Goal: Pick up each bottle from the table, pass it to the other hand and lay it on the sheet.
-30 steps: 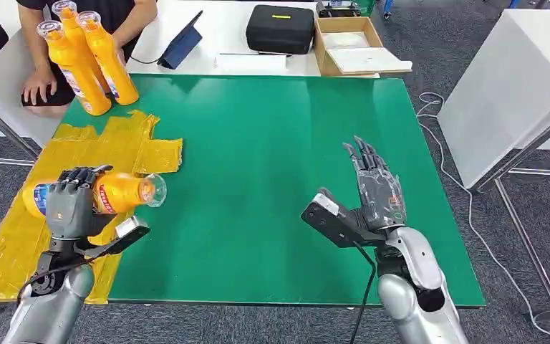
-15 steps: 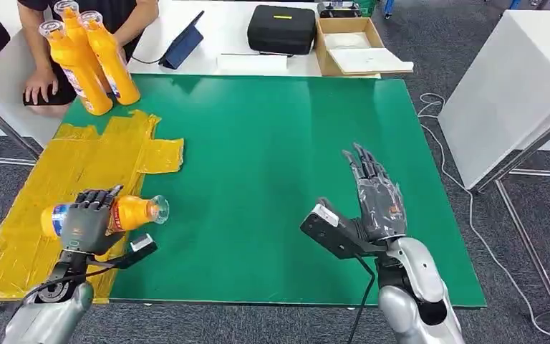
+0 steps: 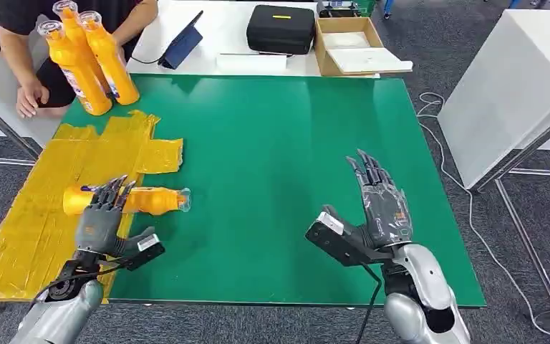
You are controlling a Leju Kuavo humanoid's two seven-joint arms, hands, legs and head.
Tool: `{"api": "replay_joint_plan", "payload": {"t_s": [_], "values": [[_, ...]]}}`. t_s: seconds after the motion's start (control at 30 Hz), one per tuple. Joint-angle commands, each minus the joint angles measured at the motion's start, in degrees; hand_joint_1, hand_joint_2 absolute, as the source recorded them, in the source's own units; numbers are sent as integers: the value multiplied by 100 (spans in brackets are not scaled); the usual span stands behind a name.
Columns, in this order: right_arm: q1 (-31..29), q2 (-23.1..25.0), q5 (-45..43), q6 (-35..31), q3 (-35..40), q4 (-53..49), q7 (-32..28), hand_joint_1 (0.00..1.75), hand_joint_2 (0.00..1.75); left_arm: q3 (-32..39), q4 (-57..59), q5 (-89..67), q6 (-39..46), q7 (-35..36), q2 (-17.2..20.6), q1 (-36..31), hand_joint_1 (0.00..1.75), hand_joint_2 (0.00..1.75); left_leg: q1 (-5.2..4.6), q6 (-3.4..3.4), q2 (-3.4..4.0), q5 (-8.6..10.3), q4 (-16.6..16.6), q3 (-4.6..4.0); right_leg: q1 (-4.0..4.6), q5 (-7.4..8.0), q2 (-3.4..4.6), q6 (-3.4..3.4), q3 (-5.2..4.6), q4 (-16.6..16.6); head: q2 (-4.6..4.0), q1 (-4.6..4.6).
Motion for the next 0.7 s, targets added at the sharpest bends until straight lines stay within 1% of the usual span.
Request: {"api": "replay_joint_plan", "payload": {"t_s": [0.03, 0.07, 0.1, 0.13, 0.17, 0.2, 0.23, 0.27, 0.3, 0.33, 0.37, 0.4, 0.43, 0.47, 0.5, 0.53, 0.57, 0.6, 0.63, 0.67, 0.7], "values": [[106, 37, -218, -313, -136, -92, -213, 0, 0, 233, -2369, 2034, -988, -33, -383, 699, 0, 0, -3, -4, -21, -10, 1, 15, -6, -13, -6, 0, 17, 1, 0, 0], [131, 125, -446, -513, -216, -106, -390, 0, 0, 397, -2620, 3276, -1571, -73, -562, 756, 0, 0, -5, -6, -30, -24, 4, 40, -10, -28, -5, 0, 41, 6, 0, 0], [156, 146, -598, -637, -260, -106, -516, 0, 0, 408, -2869, 3864, -1882, -45, -556, 832, 0, 0, -6, -5, -31, -16, 0, 29, -10, -22, -9, 2, 32, 3, 0, 2], [185, 175, -810, -779, -293, -97, -699, 0, 0, 405, -3133, 4803, -2288, -160, -552, 921, 0, 0, -4, -4, -26, -8, 0, 13, -5, -17, -5, 10, 16, 0, 0, 0], [207, 242, -1202, -958, -324, -46, -997, 0, 0, 290, -3365, 5903, -2720, -77, -506, 1016, 0, 0, -4, -6, -27, -19, 2, 32, -7, -26, 1, 9, 34, 2, 0, 0], [193, 318, -1609, -990, -331, 69, -1162, 0, 0, 61, -3499, 6344, -2702, -126, -367, 1064, 0, 0, -1, -4, -20, -9, 1, 9, -1, -15, 1, 9, 15, -1, 0, 0], [53, 448, -2032, -1032, -304, 332, -1263, 0, 0, -257, -3492, 6771, -2699, -177, -233, 933, 0, 0, -2, -5, -15, -11, 0, 11, -2, -14, 5, 8, 15, -1, 0, -2], [-80, 571, -2363, -1088, -279, 553, -1365, 0, 0, -477, -3424, 7055, -2716, -210, -188, 760, 0, 0, -1, -8, -18, -14, 1, 19, -2, -18, 5, 8, 23, 0, 0, 2], [-291, 686, -2430, -1244, -165, 866, -1416, 0, 0, -707, -3309, 7349, -2645, -192, -244, 508, 0, 0, 2, -7, -16, -7, 0, 6, 2, -11, 0, 7, 12, -2, 0, 0], [-413, 822, -2534, -1383, -118, 1056, -1487, 0, 0, -839, -3272, 7721, -2716, -155, -345, 353, 0, 0, -7, -14, -35, -28, 2, 52, -11, -38, 0, 4, 53, 11, 0, 0], [-489, 925, -2683, -1507, -64, 1211, -1573, 0, 0, -997, -3267, 7972, -2715, -138, -422, 244, 0, 0, 3, -8, -28, -5, -1, 16, 1, -14, -7, 6, 23, -1, 0, 0], [-512, 979, -2941, -1609, 36, 1299, -1809, 0, 0, -1218, -3315, 8103, -2702, -94, -507, 179, 0, 0, -3, -12, -45, -10, -2, 37, -7, -24, -15, 4, 41, 6, 0, 0], [-501, 986, -3241, -1699, 127, 1327, -2016, 0, 0, -1365, -3367, 8290, -2668, -53, -557, 181, 0, 0, -4, -9, -45, -4, -5, 28, -6, -18, -17, 6, 34, 1, 0, -2], [-452, 985, -3751, -1705, 192, 1294, -2394, 0, 0, -1506, -3432, 8407, -2614, -73, -592, 203, 0, 0, 0, -7, -39, -3, -3, 20, -2, -15, -14, 7, 26, -1, 0, 2], [-434, 941, -3808, -1747, 257, 1317, -2446, 0, 0, -1600, -3467, 8403, -2524, -105, -606, 220, 0, 0, 0, -4, -37, 1, -6, 19, -2, -12, -14, 8, 25, -5, 0, -2], [-422, 918, -3827, -1776, 284, 1312, -2459, 0, 0, -1642, -3485, 8410, -2481, -120, -594, 230, 0, 0, -6, -5, -46, -7, -8, 40, -9, -23, -14, 8, 45, -2, 0, 0], [-384, 903, -4022, -1773, 285, 1266, -2559, 0, 0, -1677, -3505, 8447, -2426, -166, -568, 245, 0, 0, -4, -3, -36, -4, -8, 31, -6, -16, -9, 9, 38, -6, 0, 0], [-335, 913, -4444, -1697, 274, 1256, -2766, 0, 0, -1695, -3533, 8584, -2410, -206, -601, 267, 0, 0, 1, -3, -29, -5, -4, 27, -1, -14, -4, 9, 37, -6, 0, 0], [-337, 908, -4574, -1681, 296, 1324, -2821, 0, 0, -1743, -3533, 8558, -2368, -225, -615, 266, 0, 0, -4, -4, -33, -12, -5, 41, -7, -22, -2, 9, 48, -3, 0, -2], [-366, 912, -4608, -1665, 322, 1398, -2811, 0, 0, -1744, -3520, 8553, -2308, -237, -654, 267, 0, 0, -2, -3, -34, -7, -6, 32, -5, -18, -7, 9, 42, -5, 0, 0], [-462, 956, -4773, -1617, 333, 1534, -2802, 0, 0, -1768, -3494, 8480, -2197, -282, -710, 255, 0, 0, -5, -4, -40, -14, -6, 48, -10, -27, -8, 9, 57, -2, 0, 0]]}}
